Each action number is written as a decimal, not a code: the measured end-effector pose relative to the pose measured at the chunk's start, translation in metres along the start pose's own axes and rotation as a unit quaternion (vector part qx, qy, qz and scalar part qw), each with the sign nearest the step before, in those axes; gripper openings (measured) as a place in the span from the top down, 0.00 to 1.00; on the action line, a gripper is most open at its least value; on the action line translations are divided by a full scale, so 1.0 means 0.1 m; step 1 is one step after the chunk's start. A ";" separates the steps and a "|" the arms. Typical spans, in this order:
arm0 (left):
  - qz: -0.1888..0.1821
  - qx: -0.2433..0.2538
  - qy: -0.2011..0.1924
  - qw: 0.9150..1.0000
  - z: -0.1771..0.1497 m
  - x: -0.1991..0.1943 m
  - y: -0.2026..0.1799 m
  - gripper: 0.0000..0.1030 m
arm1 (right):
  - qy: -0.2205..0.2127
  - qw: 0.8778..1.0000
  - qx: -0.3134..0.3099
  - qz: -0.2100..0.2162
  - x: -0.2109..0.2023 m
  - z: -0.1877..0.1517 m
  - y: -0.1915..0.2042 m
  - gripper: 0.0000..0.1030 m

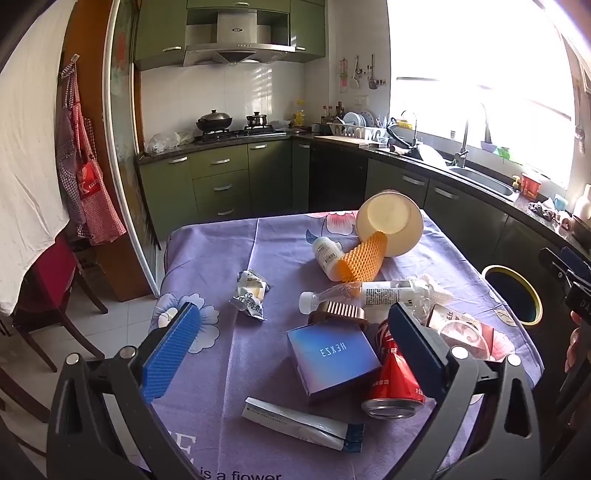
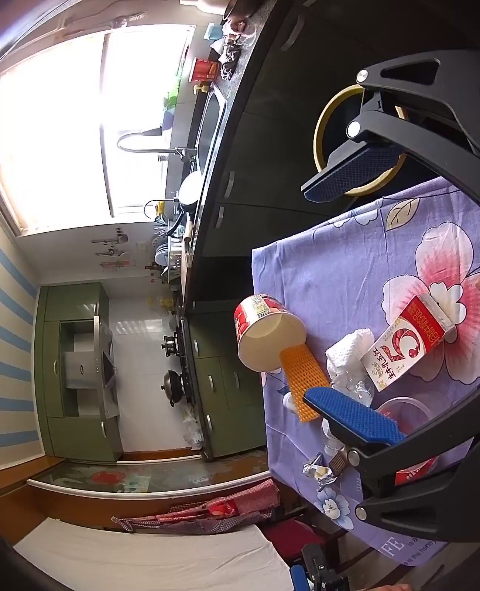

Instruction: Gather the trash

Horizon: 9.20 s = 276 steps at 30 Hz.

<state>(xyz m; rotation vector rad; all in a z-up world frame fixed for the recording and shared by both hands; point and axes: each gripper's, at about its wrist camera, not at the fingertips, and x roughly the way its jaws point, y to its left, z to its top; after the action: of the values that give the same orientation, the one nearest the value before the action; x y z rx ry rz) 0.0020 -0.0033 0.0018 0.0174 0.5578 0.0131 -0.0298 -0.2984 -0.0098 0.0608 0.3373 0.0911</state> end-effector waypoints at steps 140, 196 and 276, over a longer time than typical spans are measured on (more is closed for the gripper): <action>-0.002 -0.037 -0.001 0.999 0.86 1.68 0.19 0.06 | 0.348 0.932 0.106 -0.013 3.28 1.14 -1.82 0.98; -0.024 -0.102 0.442 0.891 0.67 3.41 -0.35 0.45 | 0.430 0.884 0.177 0.047 2.49 -0.04 -2.57 0.59; -0.330 0.042 0.166 0.928 1.33 1.48 -1.35 0.24 | 0.363 0.913 0.057 0.178 1.36 -0.19 -1.59 0.47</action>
<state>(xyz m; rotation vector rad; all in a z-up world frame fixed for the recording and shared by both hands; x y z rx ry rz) 0.1989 -0.1372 0.0336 -0.0925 0.8811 -0.6781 0.1042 -0.4418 -0.0839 0.2058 1.0771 0.4628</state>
